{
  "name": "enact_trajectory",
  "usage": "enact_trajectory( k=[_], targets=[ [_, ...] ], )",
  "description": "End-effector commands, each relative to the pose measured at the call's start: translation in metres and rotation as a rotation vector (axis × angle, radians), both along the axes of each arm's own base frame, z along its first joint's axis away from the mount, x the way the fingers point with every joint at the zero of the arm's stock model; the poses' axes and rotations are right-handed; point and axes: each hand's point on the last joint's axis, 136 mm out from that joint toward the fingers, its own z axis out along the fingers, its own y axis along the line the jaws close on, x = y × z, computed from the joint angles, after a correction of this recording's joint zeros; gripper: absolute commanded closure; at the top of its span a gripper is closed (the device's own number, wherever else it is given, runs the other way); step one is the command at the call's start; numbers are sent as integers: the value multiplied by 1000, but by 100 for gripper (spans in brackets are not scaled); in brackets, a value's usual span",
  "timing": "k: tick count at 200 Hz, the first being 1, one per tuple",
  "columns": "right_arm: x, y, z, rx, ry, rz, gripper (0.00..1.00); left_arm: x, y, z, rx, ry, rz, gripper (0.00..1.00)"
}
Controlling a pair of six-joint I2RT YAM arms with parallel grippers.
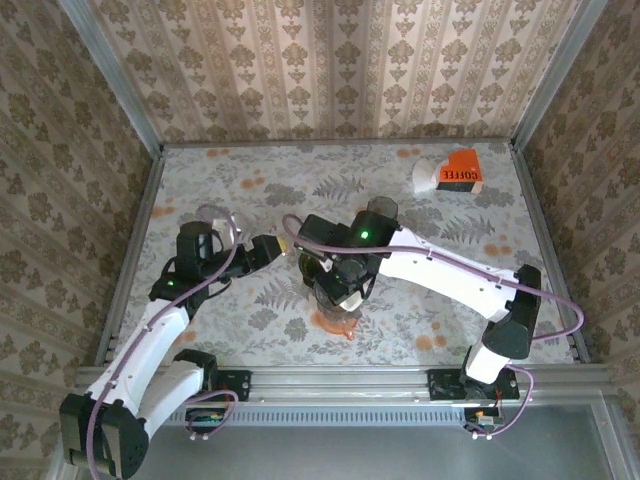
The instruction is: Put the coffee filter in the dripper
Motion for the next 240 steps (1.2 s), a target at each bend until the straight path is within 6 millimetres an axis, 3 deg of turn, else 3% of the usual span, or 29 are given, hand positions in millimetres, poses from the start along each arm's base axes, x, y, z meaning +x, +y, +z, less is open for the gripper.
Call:
enact_trajectory(
  k=[1,29,70,141,185,240],
  targets=[
    [-5,6,-9,17,29,5,100,-4,-6,5,-23,-23,-38,13],
    [-5,9,-10,46,24,5,100,-9,-15,6,-24,-20,-74,22],
    [-6,11,-13,78,21,2,97,-16,-26,2,-2,-7,-118,23],
    [-3,5,2,135,-36,-22,67,-22,-34,5,1,-18,-150,20],
    [2,-6,23,168,-113,-47,46,-23,-34,7,45,-23,-162,19],
    [13,-33,29,123,-226,-91,37,-45,-47,8,177,-49,-257,31]
  ],
)
